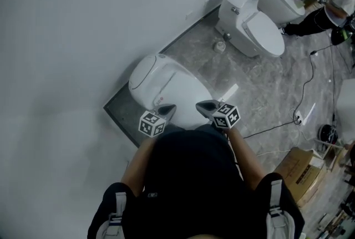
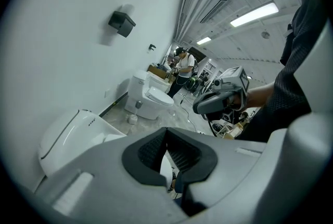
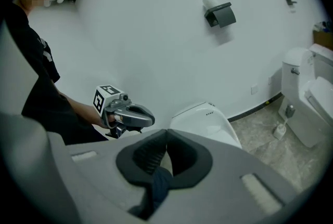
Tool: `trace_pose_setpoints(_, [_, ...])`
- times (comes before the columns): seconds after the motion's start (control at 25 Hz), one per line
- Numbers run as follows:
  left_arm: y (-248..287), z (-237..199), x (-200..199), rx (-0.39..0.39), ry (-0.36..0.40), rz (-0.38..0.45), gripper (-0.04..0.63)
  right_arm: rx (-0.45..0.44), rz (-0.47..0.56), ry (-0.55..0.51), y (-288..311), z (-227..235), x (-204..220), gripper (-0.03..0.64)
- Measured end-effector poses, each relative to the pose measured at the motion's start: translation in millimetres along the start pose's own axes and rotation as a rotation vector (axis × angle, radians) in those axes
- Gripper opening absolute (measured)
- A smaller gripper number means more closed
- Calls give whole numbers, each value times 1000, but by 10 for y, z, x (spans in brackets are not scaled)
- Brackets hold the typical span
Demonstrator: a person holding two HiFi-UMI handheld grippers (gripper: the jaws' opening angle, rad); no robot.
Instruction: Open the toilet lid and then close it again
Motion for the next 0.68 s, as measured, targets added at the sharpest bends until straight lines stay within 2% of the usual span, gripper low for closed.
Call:
trace_pose_setpoints(0.12, [8, 40, -45, 14, 14, 1, 11, 21, -16, -46, -29, -44, 0, 5])
trace_pose_setpoints(0.28, [72, 59, -32, 16, 18, -1, 11, 31, -24, -36, -42, -2, 26, 5])
trace_pose_setpoints(0.44, [104, 118, -65, -35, -9, 6, 11, -14, -53, -53, -118, 54, 56, 5])
trace_pose_setpoints(0.68, [200, 568, -218, -103, -61, 37, 11, -63, -114, -105, -536, 197, 174, 5])
Point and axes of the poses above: the fingertips, and each gripper's own axes: y forward along the fingers, z to its right, x out of its underside, the point moved 5 cm from there along -y, backward along the fingers, and after that the axes turned 7 degrees about y, right-handed, at the moved point
